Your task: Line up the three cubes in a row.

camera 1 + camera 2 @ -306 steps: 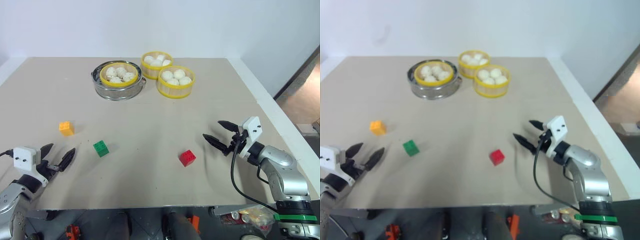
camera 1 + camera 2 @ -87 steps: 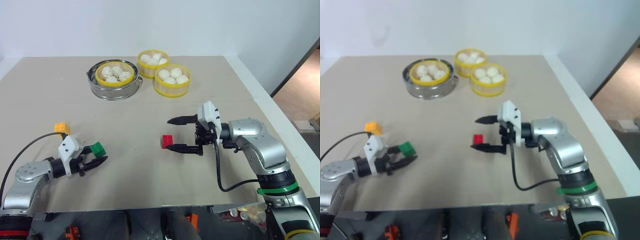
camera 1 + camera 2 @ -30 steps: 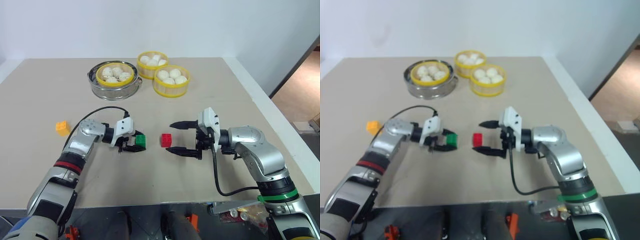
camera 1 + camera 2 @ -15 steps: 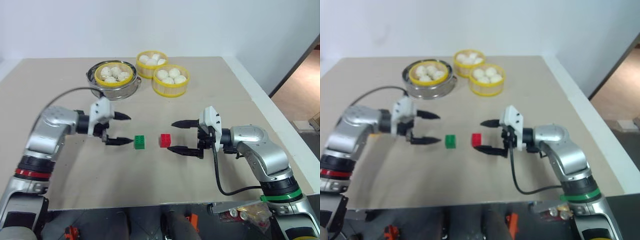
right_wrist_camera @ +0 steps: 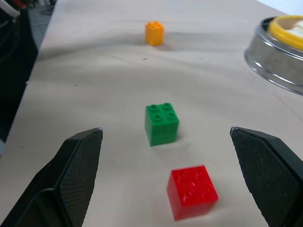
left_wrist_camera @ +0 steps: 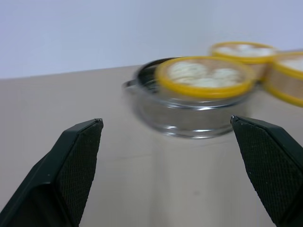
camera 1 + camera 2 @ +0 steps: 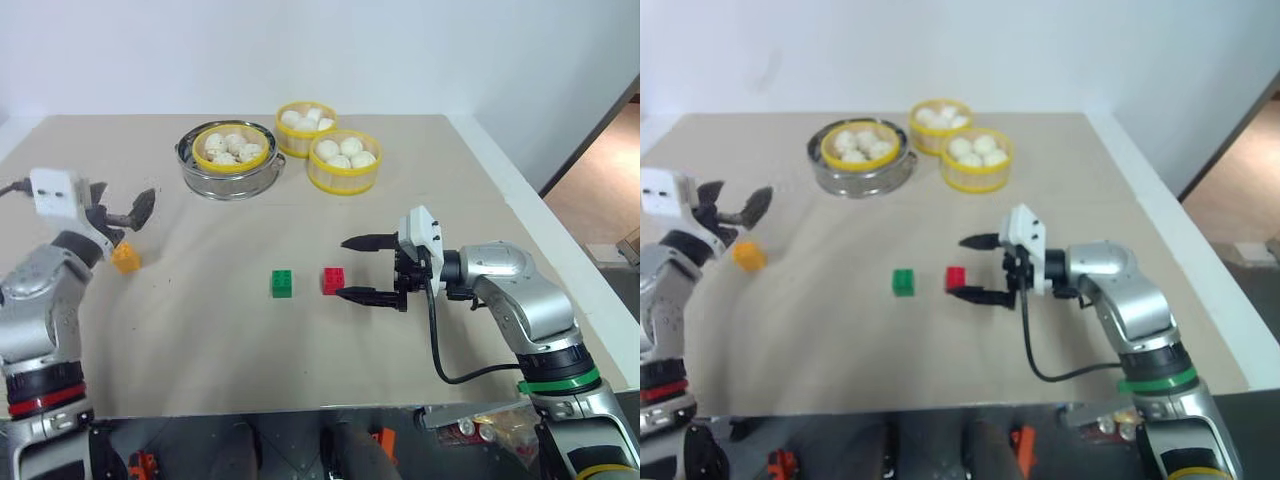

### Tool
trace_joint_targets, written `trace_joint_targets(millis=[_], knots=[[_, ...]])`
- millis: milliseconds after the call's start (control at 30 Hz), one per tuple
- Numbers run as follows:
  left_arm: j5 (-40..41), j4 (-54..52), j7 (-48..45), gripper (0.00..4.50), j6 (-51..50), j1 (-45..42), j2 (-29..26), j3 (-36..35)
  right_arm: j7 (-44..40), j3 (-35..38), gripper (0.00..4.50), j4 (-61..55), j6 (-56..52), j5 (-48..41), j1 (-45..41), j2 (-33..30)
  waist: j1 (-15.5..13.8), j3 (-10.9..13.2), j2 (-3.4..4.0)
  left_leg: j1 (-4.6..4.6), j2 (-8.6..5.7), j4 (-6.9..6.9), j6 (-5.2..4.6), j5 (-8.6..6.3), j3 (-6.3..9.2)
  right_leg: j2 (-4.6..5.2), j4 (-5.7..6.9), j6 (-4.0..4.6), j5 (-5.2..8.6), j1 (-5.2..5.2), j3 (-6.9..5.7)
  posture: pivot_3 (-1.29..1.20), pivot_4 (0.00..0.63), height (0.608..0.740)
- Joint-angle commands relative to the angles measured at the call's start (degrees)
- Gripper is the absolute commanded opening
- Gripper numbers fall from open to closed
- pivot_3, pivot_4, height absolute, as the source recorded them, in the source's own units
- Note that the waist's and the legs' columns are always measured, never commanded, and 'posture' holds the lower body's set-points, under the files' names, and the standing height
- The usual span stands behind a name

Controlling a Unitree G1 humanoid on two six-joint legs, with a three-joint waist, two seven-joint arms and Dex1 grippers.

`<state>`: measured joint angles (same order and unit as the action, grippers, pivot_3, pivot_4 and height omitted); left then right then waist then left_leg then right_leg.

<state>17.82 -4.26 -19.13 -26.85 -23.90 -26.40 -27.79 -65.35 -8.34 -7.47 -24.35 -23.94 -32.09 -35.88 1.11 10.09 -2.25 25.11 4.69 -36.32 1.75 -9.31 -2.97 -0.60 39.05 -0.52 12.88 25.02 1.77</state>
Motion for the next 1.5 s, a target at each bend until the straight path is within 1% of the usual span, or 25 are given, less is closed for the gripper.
trace_joint_targets(millis=[33, 133, 233, 433, 667, 900, 1200, 1233, 1300, 1400, 1467, 1500], knots=[[-1.48, -4.46, 11.09, 4.48, -0.98, -0.81, 2.96, -2.69, -1.61, -0.03, 4.50, 0.93, 1.93, 0.56, -1.76, 0.05, 0.02, -0.02, -0.03, -0.01, -0.01, -0.01, 0.00, 0.00, -0.02, 0.01, -0.01, -0.03, -0.04, -0.01, 0.03, 0.00, 0.150, 0.740], [-2.69, -4.85, 14.70, 4.48, -1.70, 0.78, 4.30, -1.34, -2.17, -0.36, 4.50, 1.52, 2.51, 1.03, -2.14, 0.03, 0.09, -0.04, -0.10, -0.04, -0.01, -0.02, 0.03, 0.02, -0.02, -0.02, -0.01, -0.02, -0.12, -0.01, 0.06, 0.00, 0.150, 0.740], [-2.30, -4.52, 17.88, 4.48, -2.51, 2.07, 6.34, -1.60, -2.55, -0.25, 4.50, 1.54, 2.49, 1.03, -2.15, 0.10, 0.12, -0.04, -0.10, -0.08, -0.01, -0.02, 0.03, 0.02, -0.04, -0.02, -0.01, -0.01, -0.12, -0.01, 0.08, 0.00, 0.150, 0.740], [-1.96, -5.27, 19.29, 4.48, -3.51, 5.60, 8.62, 0.22, -1.12, 2.89, 4.50, 0.48, 0.27, -3.21, -2.39, 2.24, 0.11, -0.04, -0.11, -0.05, 0.01, 0.00, 0.03, 0.01, -0.01, -0.06, -0.01, 0.01, -0.11, 0.01, 0.07, 0.00, 0.150, 0.740], [-2.03, -1.90, 18.54, 4.48, -2.55, 6.66, 8.21, 0.56, 1.67, 5.35, 4.50, 0.18, 0.30, -5.54, -3.29, 4.99, 0.11, -0.05, -0.12, -0.06, -0.01, 0.00, 0.03, 0.01, -0.01, -0.05, -0.01, 0.02, -0.14, 0.00, 0.08, 0.00, 0.150, 0.740], [-1.45, -0.34, 19.52, 4.48, -2.33, 6.89, 8.84, -0.32, 1.74, 5.15, 4.50, 0.65, 1.08, -4.44, -3.07, 4.63, 0.11, -0.05, -0.12, -0.03, 0.00, 0.00, 0.04, 0.01, -0.02, -0.05, -0.02, 0.03, -0.13, 0.03, 0.08, 0.00, 0.150, 0.740], [-2.03, 6.03, 20.22, 4.48, -1.91, 5.14, 7.89, 0.40, 1.33, 4.17, 4.50, 0.35, 2.42, -3.20, -2.14, 4.43, 0.11, -0.05, -0.12, -0.04, -0.01, 0.00, 0.04, 0.01, -0.02, -0.05, -0.02, 0.03, -0.14, 0.03, 0.08, 0.00, 0.150, 0.740], [-1.95, 6.62, 19.89, 3.97, -1.71, 4.90, 7.59, 0.54, 1.33, 4.18, 4.50, 0.35, 2.52, -3.12, -2.05, 4.45, 0.11, -0.05, -0.12, -0.03, 0.00, 0.00, 0.04, 0.01, -0.02, -0.05, -0.02, 0.03, -0.14, 0.04, 0.08, 0.00, 0.150, 0.740], [-2.26, 7.83, 20.34, 3.41, -1.47, 4.41, 7.17, 0.46, 1.34, 4.18, 4.50, 0.28, 2.73, -2.87, -1.83, 4.44, 0.11, -0.05, -0.12, -0.03, 0.00, 0.00, 0.04, 0.01, -0.02, -0.05, -0.02, 0.04, -0.13, 0.04, 0.08, 0.00, 0.150, 0.740], [-2.62, 8.84, 20.42, 2.36, -1.54, 4.20, 6.57, 0.73, 1.28, 4.14, 4.50, 0.11, 3.09, -2.60, -1.46, 4.28, 0.12, -0.05, -0.12, -0.03, 0.00, 0.01, 0.04, 0.01, -0.02, -0.05, -0.02, 0.04, -0.13, 0.04, 0.07, 0.00, 0.150, 0.740], [-2.95, 9.23, 19.85, 1.78, -1.43, 4.06, 5.89, 1.24, 1.26, 4.15, 4.50, -0.05, 3.17, -2.55, -1.24, 4.19, 0.12, -0.05, -0.12, -0.03, 0.00, 0.01, 0.04, 0.00, -0.04, -0.05, -0.03, 0.04, -0.13, 0.05, 0.08, 0.00, 0.150, 0.740], [-3.09, 9.37, 19.30, 1.37, -1.29, 3.99, 5.48, 1.61, 1.26, 4.12, 4.50, -0.11, 3.14, -2.50, -1.17, 4.11, 0.11, -0.05, -0.12, -0.02, 0.00, 0.01, 0.04, 0.00, -0.03, -0.05, -0.03, 0.04, -0.13, 0.05, 0.08, 0.00, 0.150, 0.740]])
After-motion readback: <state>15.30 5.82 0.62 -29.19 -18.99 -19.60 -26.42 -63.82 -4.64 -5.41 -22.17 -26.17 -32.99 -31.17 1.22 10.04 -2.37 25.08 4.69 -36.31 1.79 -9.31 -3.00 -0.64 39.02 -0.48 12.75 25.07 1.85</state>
